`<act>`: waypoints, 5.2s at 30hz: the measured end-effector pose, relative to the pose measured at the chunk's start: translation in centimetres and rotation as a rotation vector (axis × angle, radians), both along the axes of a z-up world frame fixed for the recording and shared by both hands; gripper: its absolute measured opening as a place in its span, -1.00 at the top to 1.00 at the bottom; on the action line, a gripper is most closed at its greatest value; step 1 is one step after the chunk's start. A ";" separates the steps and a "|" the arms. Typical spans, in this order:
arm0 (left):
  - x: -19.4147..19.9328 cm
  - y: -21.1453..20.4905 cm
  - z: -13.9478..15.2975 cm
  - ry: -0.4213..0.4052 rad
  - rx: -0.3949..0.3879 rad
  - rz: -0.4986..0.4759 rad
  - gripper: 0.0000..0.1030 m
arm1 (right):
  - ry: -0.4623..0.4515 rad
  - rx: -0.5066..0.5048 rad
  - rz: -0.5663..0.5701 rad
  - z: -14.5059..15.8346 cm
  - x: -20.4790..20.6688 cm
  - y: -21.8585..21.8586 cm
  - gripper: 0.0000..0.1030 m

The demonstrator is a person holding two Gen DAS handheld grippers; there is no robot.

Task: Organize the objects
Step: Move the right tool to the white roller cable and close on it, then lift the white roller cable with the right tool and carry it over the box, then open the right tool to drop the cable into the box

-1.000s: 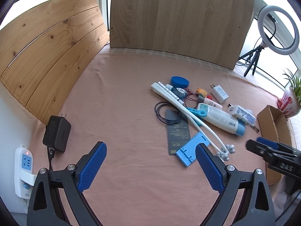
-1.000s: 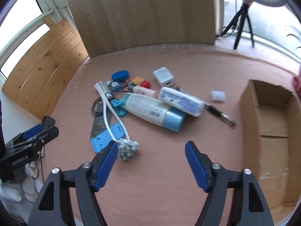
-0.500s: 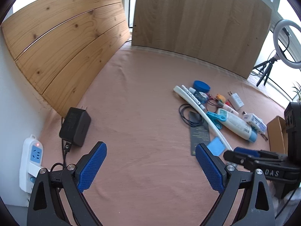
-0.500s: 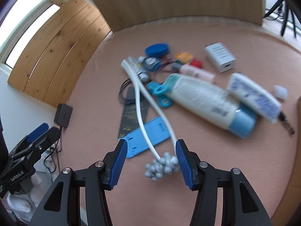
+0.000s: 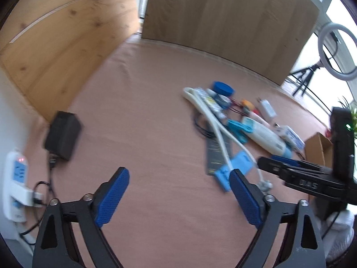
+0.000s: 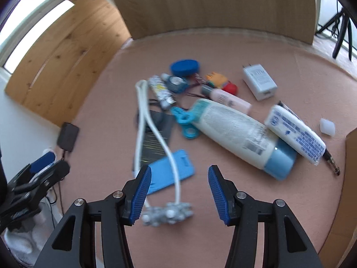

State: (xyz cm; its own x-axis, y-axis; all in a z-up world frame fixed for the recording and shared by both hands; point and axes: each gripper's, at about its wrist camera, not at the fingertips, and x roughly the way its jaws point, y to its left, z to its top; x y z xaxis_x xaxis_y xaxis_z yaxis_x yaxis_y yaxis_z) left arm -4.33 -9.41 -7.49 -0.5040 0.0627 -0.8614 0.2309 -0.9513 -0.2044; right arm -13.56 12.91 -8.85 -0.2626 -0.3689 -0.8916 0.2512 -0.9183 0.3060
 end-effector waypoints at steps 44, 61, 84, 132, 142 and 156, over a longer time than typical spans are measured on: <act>-4.1 3.0 -3.9 -0.039 0.287 -0.052 0.88 | -0.102 -0.099 0.056 -2.2 1.2 -1.3 0.92; -5.2 12.2 4.0 0.106 0.283 -0.228 0.88 | 0.005 -0.192 -0.081 3.9 3.7 5.6 0.92; -7.7 38.9 2.9 0.047 0.322 -0.614 0.88 | 0.047 -0.146 -0.475 5.0 12.0 28.9 0.92; -7.4 45.9 -1.5 -0.053 0.202 -0.673 -0.06 | 0.019 -0.030 -0.581 1.4 15.5 36.8 0.36; -6.3 39.2 1.4 0.004 0.219 -0.590 -0.08 | 0.141 0.026 -0.548 4.7 14.5 34.8 0.07; -4.9 22.2 0.8 -0.008 0.211 -0.305 -0.09 | 0.237 -0.023 -0.348 7.0 9.4 25.8 0.04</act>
State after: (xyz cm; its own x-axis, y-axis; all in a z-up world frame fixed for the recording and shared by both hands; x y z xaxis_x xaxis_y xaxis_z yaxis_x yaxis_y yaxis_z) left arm -9.23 12.83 -6.68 -0.4278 0.3858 -0.8174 -0.0541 -0.9137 -0.4029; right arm -4.13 38.68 -1.82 -0.5719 -0.2412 -0.7841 -0.0068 -0.9544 0.2986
